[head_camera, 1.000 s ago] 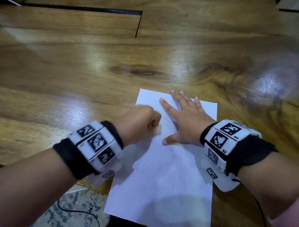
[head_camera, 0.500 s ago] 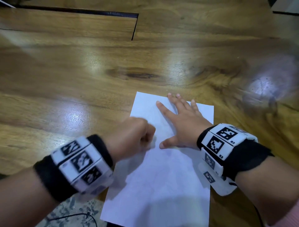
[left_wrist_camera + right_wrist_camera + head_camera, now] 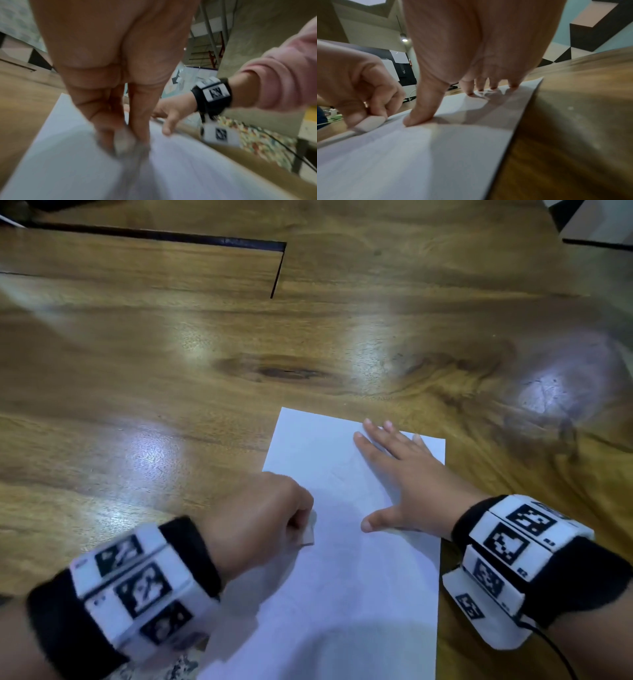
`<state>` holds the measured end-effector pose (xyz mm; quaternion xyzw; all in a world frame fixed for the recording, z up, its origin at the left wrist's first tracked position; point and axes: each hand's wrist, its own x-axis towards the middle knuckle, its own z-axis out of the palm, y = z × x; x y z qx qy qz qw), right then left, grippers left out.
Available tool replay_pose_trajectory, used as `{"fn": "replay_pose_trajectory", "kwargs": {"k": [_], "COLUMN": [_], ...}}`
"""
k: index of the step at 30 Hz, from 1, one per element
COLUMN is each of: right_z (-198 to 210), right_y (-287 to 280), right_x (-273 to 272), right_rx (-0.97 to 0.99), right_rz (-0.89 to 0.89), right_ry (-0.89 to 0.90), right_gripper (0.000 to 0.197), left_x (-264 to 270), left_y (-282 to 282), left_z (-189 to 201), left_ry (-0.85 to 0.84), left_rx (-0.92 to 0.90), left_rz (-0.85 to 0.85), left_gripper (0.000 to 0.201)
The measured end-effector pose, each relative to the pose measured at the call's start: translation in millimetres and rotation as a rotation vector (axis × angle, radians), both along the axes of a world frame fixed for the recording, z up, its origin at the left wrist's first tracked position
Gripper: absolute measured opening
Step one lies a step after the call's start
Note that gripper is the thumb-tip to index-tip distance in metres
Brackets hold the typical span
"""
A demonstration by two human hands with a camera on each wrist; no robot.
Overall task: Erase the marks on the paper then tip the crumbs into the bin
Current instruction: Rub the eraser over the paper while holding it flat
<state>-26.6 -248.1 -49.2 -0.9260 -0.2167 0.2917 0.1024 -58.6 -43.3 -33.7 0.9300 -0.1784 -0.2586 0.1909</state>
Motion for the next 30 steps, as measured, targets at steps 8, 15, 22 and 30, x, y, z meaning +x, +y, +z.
{"fn": "replay_pose_trajectory", "kwargs": {"k": [8, 15, 22, 30], "right_z": [0, -1, -1, -2], "right_y": [1, 0, 0, -1], "right_x": [0, 0, 0, -1], "right_rx": [0.021, 0.017, 0.012, 0.017], "right_rz": [-0.012, -0.016, -0.007, -0.005], "right_ry": [-0.008, -0.014, -0.018, -0.028], "right_gripper": [0.119, 0.118, 0.118, 0.117], "left_x": [87, 70, 80, 78], "left_y": [-35, -32, -34, -29], "left_z": [7, 2, 2, -3], "left_ry": [-0.13, 0.007, -0.198, -0.186], "left_rx": [-0.154, -0.077, -0.113, -0.15], "left_rz": [0.256, 0.084, 0.255, 0.3], "left_gripper": [0.008, 0.009, 0.008, 0.01]}}
